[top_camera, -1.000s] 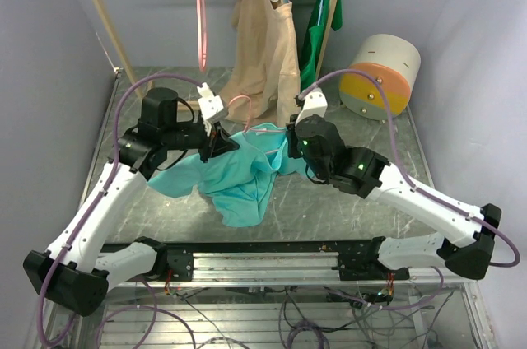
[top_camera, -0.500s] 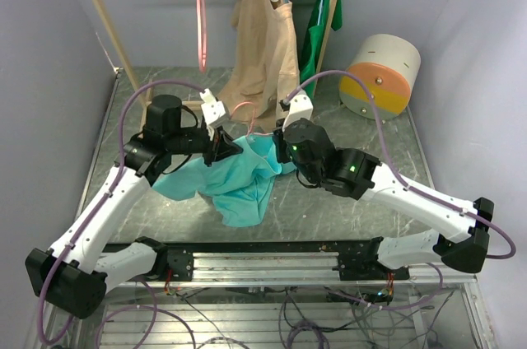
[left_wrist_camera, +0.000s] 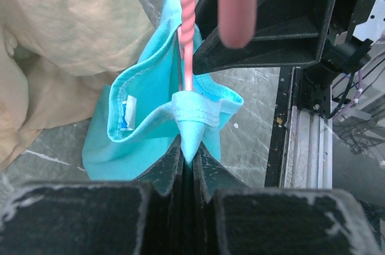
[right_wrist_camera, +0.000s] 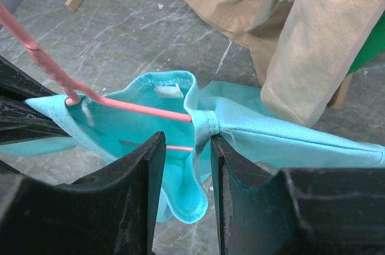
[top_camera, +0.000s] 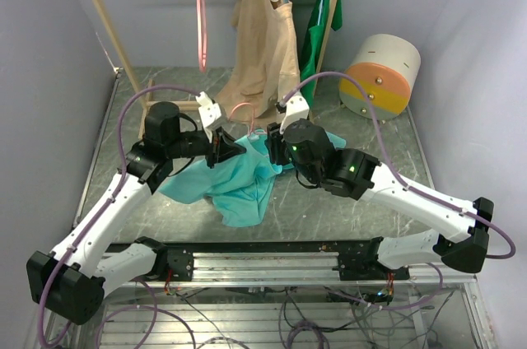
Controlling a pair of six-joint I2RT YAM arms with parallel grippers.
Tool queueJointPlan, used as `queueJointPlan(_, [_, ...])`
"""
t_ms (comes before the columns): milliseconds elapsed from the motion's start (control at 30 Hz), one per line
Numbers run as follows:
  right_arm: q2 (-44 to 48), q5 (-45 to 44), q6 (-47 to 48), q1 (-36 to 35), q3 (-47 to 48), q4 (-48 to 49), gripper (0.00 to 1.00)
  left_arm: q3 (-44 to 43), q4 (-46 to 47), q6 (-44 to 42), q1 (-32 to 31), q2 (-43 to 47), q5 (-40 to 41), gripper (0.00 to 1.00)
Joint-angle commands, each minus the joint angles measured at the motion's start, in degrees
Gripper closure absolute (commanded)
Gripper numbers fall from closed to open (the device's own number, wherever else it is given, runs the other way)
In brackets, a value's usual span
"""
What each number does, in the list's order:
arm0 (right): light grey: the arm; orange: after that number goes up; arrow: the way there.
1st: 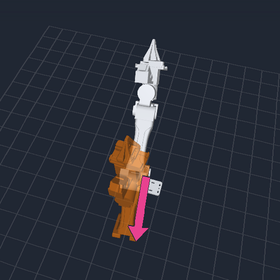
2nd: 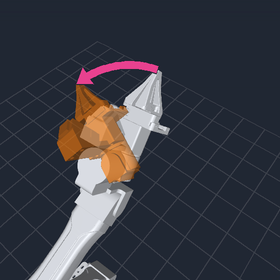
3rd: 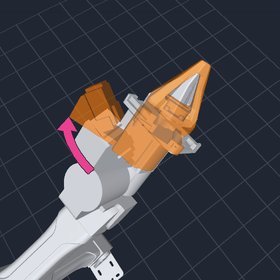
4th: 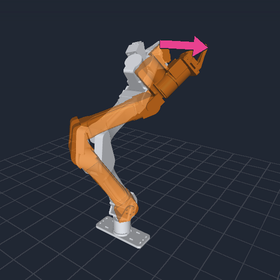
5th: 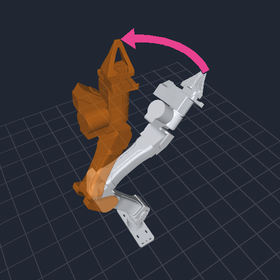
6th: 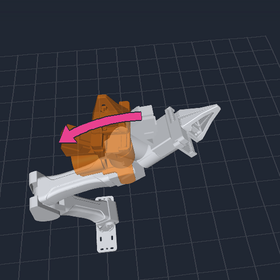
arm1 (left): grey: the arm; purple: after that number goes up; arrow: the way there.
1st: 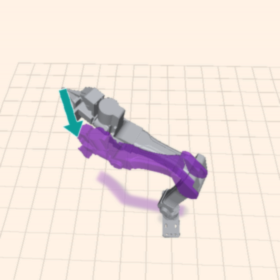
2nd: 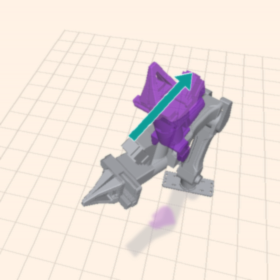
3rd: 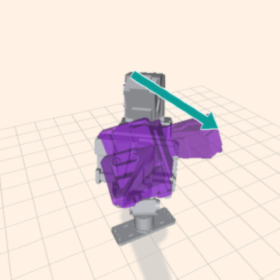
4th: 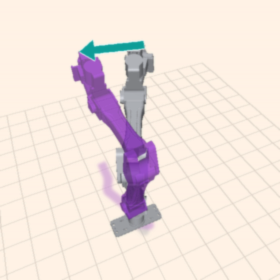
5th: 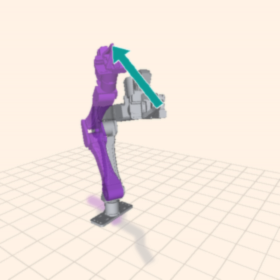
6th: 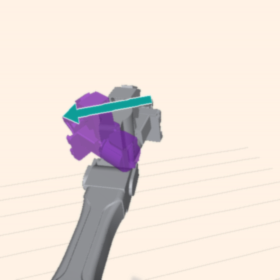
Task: Place the t-shirt on the hanger
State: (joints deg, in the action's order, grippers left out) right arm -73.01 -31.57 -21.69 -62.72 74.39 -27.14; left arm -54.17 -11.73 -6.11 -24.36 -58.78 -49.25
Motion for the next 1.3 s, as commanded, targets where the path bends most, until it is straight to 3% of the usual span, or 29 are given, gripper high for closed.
queueJointPlan(0, [2.01, 1.04, 1.59, -0.19, 0.06, 1.26, 0.62, 3.12, 10.53, 4.81, -0.6, 2.52, -2.38, 0.93])
queueJointPlan(300, [7.72, 4.91, 7.9, 0.37, 5.58, 0.28, 0.51, 5.74, 12.04, 4.67, -0.6, 3.24, -5.03, 0.93])
queueJointPlan(433, [8.8, 15.51, 14.49, 4.32, 7.48, -3.61, 0.47, 5.06, 10.79, 3.03, -0.6, 2.68, -6.98, 0.93])
queueJointPlan(600, [8.96, 35.27, 25.48, 16.4, 5.92, -9.8, 0.43, 2.29, 5.09, -2.02, -0.6, 1.68, -9.85, 0.93])
queueJointPlan(733, [10.63, 46.89, 35.58, 19.35, 1.57, -11.03, 0.39, -1.5, -3.96, -10.64, -0.6, 0.54, -12.22, 0.93])
queueJointPlan(900, [11.22, 57.29, 40.41, 22.24, 0.98, -12.91, 0.37, -5.16, -13.8, -19.15, -0.6, -0.9, -13.4, 0.93])
queueJointPlan(1267, [9.5, 62.42, 44.42, 24.13, -3.51, -12.18, 0.37, -7.66, -20.04, -24.19, -0.6, -1.53, -15.61, 0.93])
